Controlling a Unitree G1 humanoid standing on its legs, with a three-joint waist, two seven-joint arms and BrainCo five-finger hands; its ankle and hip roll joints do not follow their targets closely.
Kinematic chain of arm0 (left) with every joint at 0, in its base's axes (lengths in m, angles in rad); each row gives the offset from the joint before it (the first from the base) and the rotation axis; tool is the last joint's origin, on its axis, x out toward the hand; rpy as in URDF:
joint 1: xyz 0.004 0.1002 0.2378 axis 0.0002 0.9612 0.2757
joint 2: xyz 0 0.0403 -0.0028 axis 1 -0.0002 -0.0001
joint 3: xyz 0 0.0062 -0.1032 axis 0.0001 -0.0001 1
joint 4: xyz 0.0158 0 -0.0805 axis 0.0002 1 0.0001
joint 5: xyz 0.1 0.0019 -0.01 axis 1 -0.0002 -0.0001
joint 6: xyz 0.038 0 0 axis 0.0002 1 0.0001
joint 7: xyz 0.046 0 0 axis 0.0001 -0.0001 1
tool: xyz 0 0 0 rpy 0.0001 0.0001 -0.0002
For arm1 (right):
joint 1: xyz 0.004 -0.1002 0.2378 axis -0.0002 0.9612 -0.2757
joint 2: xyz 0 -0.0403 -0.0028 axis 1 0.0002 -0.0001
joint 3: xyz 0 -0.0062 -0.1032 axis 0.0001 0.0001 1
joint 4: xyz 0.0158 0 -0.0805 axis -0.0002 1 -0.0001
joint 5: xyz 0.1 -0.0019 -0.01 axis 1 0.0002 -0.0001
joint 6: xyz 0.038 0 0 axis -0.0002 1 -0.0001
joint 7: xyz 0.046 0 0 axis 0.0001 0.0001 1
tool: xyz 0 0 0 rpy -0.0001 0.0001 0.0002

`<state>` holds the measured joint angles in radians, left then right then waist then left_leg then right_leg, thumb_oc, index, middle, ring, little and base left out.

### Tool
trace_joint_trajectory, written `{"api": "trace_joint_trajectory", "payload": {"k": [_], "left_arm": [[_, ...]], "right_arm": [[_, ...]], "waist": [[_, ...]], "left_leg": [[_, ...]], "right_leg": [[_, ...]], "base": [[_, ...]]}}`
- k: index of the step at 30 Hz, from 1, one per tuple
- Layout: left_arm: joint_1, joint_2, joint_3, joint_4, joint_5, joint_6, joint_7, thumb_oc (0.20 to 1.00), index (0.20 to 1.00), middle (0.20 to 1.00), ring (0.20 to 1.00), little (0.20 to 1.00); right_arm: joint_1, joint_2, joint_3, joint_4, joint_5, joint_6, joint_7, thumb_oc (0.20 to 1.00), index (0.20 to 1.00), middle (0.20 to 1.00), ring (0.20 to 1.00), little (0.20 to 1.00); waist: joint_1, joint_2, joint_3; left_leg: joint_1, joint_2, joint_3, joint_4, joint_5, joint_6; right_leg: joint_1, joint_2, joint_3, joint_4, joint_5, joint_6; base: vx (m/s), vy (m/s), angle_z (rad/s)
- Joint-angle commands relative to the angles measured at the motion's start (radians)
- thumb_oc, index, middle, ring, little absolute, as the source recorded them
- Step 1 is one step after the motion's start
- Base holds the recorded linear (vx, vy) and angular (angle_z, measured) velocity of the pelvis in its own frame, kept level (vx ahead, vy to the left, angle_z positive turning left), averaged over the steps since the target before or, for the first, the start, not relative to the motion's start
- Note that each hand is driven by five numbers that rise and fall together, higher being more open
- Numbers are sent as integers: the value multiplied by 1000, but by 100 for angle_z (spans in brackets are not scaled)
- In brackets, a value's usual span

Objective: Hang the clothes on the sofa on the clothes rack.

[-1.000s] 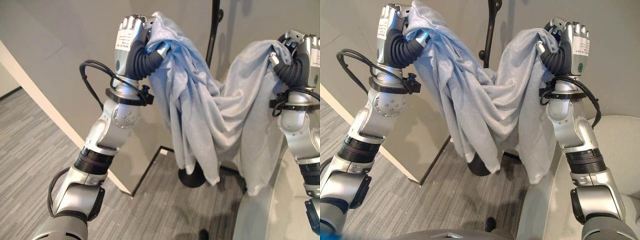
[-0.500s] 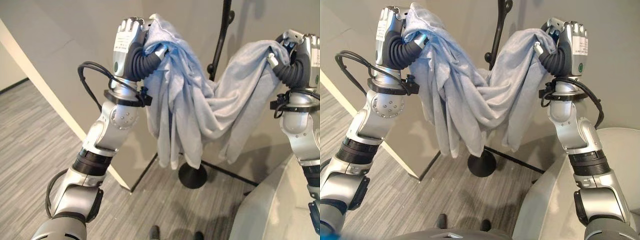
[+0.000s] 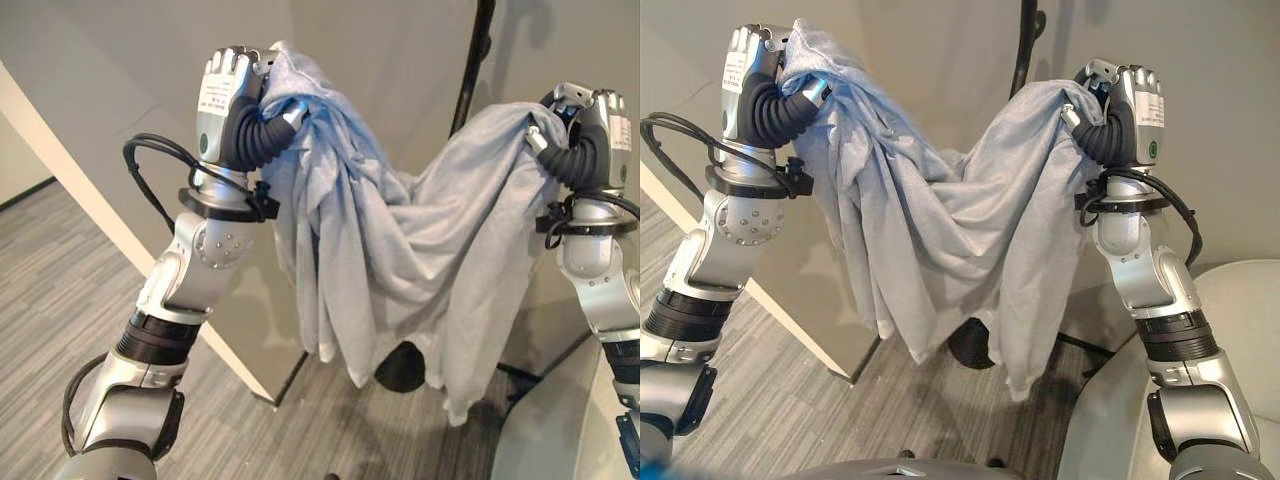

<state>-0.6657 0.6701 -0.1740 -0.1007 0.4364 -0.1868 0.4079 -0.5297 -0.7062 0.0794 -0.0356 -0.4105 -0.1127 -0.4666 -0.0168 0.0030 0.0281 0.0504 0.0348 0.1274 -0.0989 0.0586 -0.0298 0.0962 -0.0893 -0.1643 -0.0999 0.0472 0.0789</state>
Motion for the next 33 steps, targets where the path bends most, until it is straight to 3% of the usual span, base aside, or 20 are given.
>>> {"api": "trace_joint_trajectory", "payload": {"k": [1, 11, 18, 19, 20, 24, 33], "left_arm": [[-56, 57, 38, 61, -5, 10, 39, 200, 200, 200, 200, 200], [-247, 128, -41, 150, -9, 36, 74, 200, 200, 200, 200, 200], [-493, 169, -217, 390, -37, 77, 106, 200, 200, 200, 200, 200], [-610, 173, -322, 547, -78, 100, 112, 200, 200, 200, 200, 200], [-628, 173, -332, 564, -83, 96, 116, 200, 200, 200, 200, 200], [-871, 101, -569, 951, -220, 109, 99, 200, 200, 200, 200, 200], [-1028, -63, -804, 1364, -224, 118, 1, 200, 200, 200, 200, 200]], "right_arm": [[-60, -11, -27, 2, 62, -19, 0, 200, 200, 200, 200, 200], [-167, -115, -33, 93, 88, 16, -55, 200, 200, 200, 200, 200], [-421, -212, 154, 368, 221, 38, -44, 200, 200, 200, 200, 200], [-555, -219, 262, 533, 320, 45, -24, 200, 200, 200, 200, 200], [-577, -219, 274, 550, 327, 40, -25, 200, 200, 200, 200, 200], [-889, -148, 505, 991, 499, 52, 29, 200, 200, 200, 200, 200], [-1085, 23, 749, 1325, 437, 86, 139, 200, 200, 200, 200, 200]], "waist": [[33, -42, -101], [11, -32, -116], [1, -32, -117], [-5, -29, -120], [-6, -29, -116], [-24, -21, -99], [-43, -9, -48]], "left_leg": [[55, 60, -9, 12, -102, -51], [69, 61, -7, 12, -116, -54], [74, 61, 4, 12, -119, -61], [70, 63, 11, 12, -114, -66], [68, 63, 12, 12, -113, -66], [37, 65, 25, 12, -94, -77], [-52, 61, 14, 12, -56, -83]], "right_leg": [[0, -77, -5, 14, -28, 97], [2, -77, -2, 13, -32, 105], [-6, -79, -1, 13, -24, 114], [-16, -78, 3, 13, -18, 119], [-18, -78, 3, 13, -17, 119], [-61, -74, 12, 13, 2, 128], [-151, -71, 26, 13, 33, 130]], "base": [[38, 15, -17], [51, 11, -2], [10, 1, -2], [-5, 2, -11], [-12, 2, -11], [-25, 4, -10], [-64, -7, -3]]}}
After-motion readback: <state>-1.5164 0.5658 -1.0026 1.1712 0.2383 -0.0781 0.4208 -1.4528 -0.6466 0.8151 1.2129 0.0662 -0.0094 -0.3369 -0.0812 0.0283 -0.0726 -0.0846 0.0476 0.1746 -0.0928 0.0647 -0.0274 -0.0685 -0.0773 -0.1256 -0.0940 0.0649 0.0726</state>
